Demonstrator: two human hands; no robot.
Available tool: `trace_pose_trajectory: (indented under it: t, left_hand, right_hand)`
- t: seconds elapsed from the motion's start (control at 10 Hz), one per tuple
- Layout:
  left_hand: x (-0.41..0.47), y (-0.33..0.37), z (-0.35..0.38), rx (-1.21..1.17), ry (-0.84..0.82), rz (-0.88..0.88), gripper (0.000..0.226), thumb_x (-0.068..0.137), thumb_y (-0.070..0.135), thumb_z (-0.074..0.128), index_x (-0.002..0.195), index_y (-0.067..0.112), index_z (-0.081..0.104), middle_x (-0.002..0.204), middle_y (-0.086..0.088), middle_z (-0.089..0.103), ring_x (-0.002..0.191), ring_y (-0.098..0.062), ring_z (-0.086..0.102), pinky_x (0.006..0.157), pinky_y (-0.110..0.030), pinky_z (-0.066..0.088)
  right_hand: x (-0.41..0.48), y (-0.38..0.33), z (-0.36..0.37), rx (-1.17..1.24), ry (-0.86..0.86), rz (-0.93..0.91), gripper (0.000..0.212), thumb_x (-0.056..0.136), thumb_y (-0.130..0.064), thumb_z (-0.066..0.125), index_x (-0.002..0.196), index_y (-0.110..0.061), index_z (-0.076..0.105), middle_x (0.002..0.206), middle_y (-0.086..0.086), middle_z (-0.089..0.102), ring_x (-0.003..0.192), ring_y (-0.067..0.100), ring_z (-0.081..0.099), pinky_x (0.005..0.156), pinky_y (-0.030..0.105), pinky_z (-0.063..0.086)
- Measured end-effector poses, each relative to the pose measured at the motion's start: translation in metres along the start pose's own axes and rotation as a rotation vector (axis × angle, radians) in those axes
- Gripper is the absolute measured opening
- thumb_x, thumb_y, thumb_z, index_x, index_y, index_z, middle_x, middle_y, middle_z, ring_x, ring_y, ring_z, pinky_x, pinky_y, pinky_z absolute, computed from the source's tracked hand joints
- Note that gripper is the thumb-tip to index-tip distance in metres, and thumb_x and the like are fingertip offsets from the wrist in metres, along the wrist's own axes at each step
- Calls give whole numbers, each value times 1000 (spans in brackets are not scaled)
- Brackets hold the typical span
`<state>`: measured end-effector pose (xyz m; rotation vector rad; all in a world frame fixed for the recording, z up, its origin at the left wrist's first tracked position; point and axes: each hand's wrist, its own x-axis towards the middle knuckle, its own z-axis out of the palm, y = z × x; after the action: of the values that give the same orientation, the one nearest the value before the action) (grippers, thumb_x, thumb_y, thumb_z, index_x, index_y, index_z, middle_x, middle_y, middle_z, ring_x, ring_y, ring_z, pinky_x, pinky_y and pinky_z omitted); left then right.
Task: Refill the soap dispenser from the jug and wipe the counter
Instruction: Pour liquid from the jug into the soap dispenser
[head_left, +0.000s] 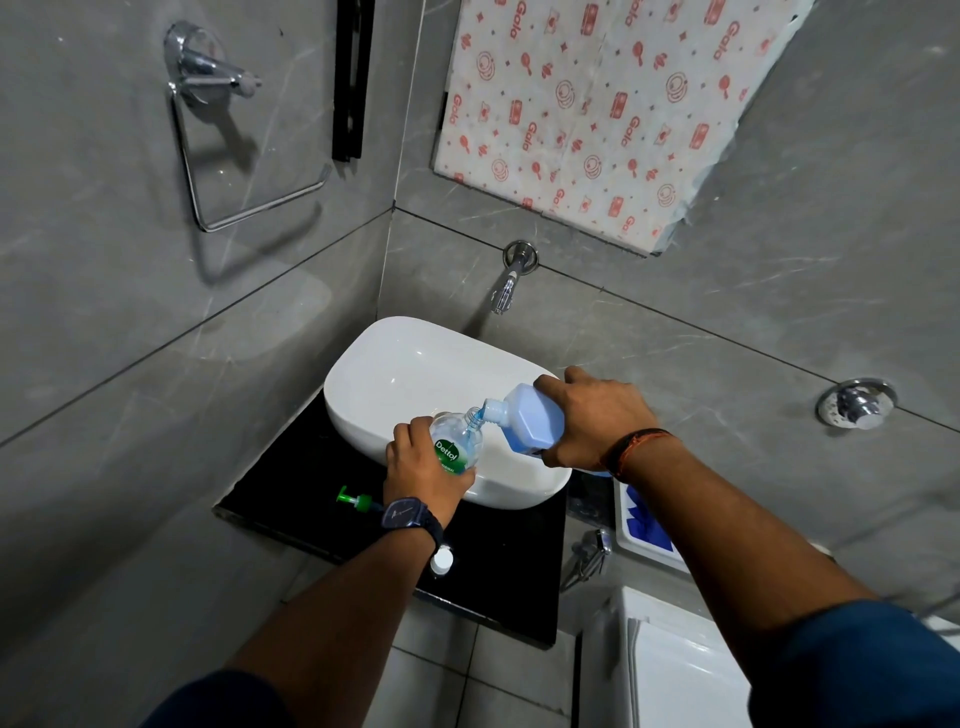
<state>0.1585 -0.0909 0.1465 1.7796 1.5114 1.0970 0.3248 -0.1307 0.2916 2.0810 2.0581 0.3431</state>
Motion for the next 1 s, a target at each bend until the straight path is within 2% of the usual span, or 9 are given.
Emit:
trace_pose_trajectory:
  t: [0.2,1.0]
  left_hand:
    - [1,0,0,0,1,-1,77,49,25,89,113,8,48,108,-15,51,96,-35,52,75,-44,50]
    - [3,0,5,-6,1,-8,78,47,26,89,112,8,48,107,-15,52,96,-37,52,76,-45,50]
  right_hand:
    - [0,-1,-2,-2,3,-2,70,60,-59,69,120,-34,44,95,1,54,77,27,58,59,28,36]
    - [3,3,0,0,8,-1,69,56,-57,70,117,-35,46,91,-1,51,74,28,59,57,28,37]
